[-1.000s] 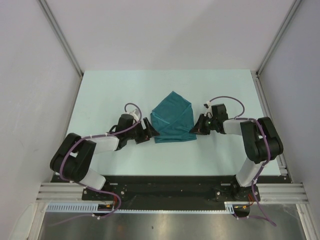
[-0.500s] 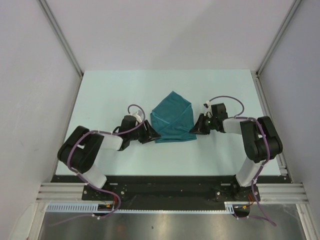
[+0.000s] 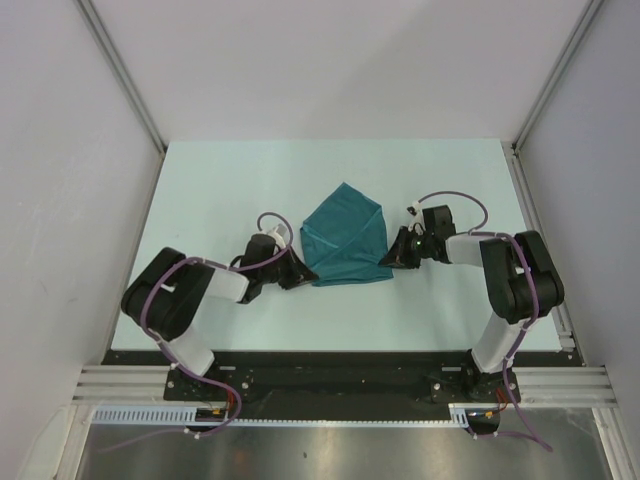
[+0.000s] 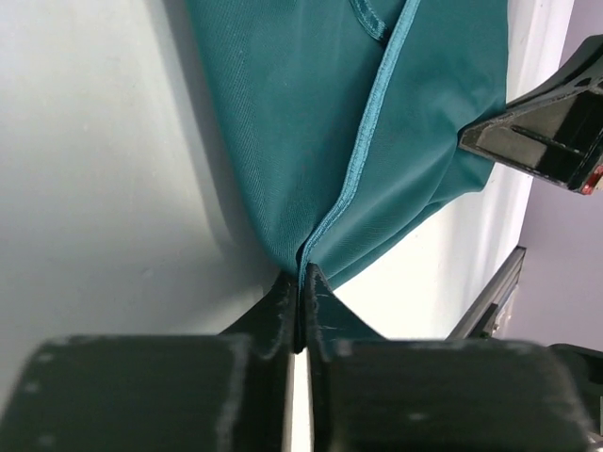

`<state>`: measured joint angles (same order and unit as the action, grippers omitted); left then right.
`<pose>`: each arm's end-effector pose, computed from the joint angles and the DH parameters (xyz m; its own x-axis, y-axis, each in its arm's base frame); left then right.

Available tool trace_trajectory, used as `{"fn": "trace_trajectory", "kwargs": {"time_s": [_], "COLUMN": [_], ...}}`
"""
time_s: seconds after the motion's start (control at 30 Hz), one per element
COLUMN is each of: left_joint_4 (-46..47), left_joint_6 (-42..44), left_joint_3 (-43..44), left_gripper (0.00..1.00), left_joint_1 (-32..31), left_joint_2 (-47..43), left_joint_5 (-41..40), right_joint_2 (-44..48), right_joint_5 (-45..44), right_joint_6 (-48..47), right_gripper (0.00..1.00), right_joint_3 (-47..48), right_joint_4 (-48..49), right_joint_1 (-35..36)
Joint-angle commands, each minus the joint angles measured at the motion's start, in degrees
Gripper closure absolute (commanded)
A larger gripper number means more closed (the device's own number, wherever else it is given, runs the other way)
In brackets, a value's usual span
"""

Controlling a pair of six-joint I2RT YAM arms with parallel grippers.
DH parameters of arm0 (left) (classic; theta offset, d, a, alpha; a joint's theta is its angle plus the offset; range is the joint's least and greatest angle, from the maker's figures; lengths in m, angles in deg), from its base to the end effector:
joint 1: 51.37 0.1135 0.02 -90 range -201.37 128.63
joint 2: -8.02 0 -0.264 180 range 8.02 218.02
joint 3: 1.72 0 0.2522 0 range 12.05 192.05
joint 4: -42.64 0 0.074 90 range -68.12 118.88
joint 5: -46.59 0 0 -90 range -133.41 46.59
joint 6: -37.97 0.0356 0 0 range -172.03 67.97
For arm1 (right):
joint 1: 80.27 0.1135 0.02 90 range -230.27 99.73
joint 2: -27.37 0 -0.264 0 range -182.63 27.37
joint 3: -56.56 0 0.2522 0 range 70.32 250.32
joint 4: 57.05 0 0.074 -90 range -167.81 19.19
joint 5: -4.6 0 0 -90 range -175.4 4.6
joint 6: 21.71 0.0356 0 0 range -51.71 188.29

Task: Fold the napkin, place the utensils inside, and roll it up
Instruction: Roll the napkin with the utensil

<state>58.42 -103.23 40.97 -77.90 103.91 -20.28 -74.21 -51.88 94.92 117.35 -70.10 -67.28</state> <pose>0.2469 -0.1389 0.1093 -0.8783 -0.3626 -0.3116 0.0086 0.6398 -0.7685 0.3124 0.0922 0.1237 -0.9296 0.1691 -0.3276 -0.0987 0.7421 0.6630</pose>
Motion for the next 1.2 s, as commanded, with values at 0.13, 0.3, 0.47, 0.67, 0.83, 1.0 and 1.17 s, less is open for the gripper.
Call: {"fn": "trace_trajectory", "kwargs": {"time_s": [0.13, 0.3, 0.47, 0.67, 0.83, 1.0, 1.17], "left_joint_4": [0.79, -3.25, -4.14, -5.81, -7.82, -10.2, -13.63], "left_joint_6": [-3.55, -7.41, -10.67, -12.16, -13.14, -12.61, -10.68], "left_joint_3": [1.39, 3.5, 4.21, 5.52, 6.05, 6.58, 7.37], "left_gripper": [1.0, 1.0, 1.0, 1.0, 1.0, 1.0, 1.0], "left_joint_1": [-0.46, 0.07, 1.3, 3.14, 4.72, 6.48, 7.71], "left_joint_2": [2.01, 2.54, 3.07, 5.52, 7.29, 7.29, 7.37], "left_joint_5": [3.22, 6.48, 10.43, 15.53, 19.31, 21.25, 22.65], "right_joint_2": [0.85, 10.68, 19.66, 19.41, 16.42, 13.69, 9.57], "right_joint_5": [-4.87, -11.6, -25.23, -45.1, -54.16, -58.12, -60.94], "right_joint_6": [-5.01, -8.43, -16.68, -23.46, -29.79, -34.62, -37.61], "right_gripper": [0.59, 0.31, 0.21, 0.2, 0.21, 0.21, 0.22], "right_joint_3": [0.78, 0.35, -1.4, -2.9, -4.31, -4.49, -4.22], "right_joint_4": [-8.79, -9.76, -6.87, 0.67, 7.1, 10.45, 12.29], "right_joint_1": [-0.86, 0.53, 12.8, 29.35, 40.26, 46.85, 51.78]}}
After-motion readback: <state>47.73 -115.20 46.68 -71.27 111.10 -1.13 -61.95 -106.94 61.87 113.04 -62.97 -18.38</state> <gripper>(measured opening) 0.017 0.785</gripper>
